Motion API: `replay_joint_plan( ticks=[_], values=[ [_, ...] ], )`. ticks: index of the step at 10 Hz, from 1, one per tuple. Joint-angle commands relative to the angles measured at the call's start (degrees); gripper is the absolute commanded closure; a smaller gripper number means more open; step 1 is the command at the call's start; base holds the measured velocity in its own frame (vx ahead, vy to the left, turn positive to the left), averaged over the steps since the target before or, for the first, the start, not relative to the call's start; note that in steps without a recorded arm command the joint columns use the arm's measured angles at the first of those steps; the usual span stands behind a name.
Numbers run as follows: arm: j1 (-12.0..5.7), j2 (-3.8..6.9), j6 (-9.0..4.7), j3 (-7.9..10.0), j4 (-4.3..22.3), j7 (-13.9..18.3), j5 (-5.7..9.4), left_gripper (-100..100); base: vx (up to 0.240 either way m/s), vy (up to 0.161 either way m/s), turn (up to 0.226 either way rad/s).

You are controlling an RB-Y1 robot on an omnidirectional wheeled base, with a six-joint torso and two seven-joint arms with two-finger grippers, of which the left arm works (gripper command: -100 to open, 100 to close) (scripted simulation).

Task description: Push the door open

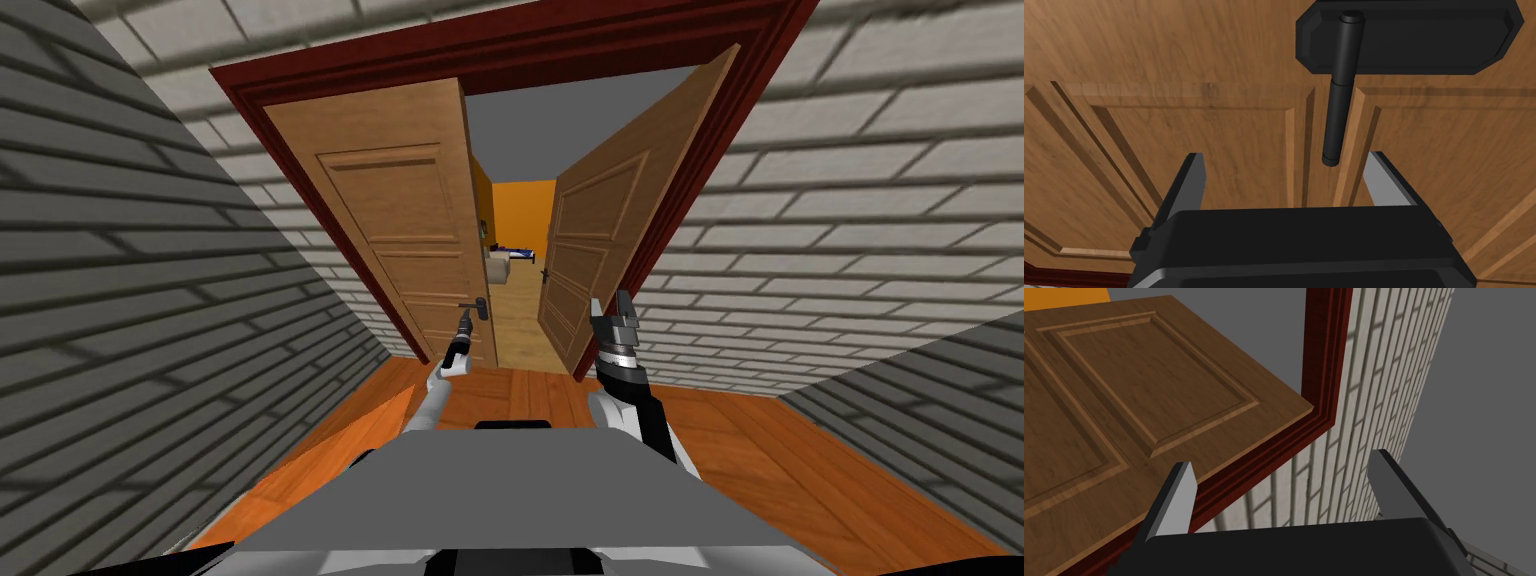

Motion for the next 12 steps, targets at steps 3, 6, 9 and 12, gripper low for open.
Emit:
replay_joint_plan(
  ticks=[3, 6, 9, 12],
  values=[
    [-2.41, -1.05, 0.44, 0.09, 4.47, -0.12, 0.01, -100, -0.024, 0.183, -0.153],
    [-4.77, -1.90, 0.68, 0.26, 8.48, -0.15, 0.08, -100, -0.024, 0.193, -0.137],
    [-7.06, -2.94, 0.92, 0.42, 12.37, -0.18, 0.15, -100, -0.054, 0.188, -0.122],
    [-6.73, -1.80, 1.00, 0.45, 12.08, -0.09, 0.18, -100, 0.005, 0.073, -0.044]
  ],
)
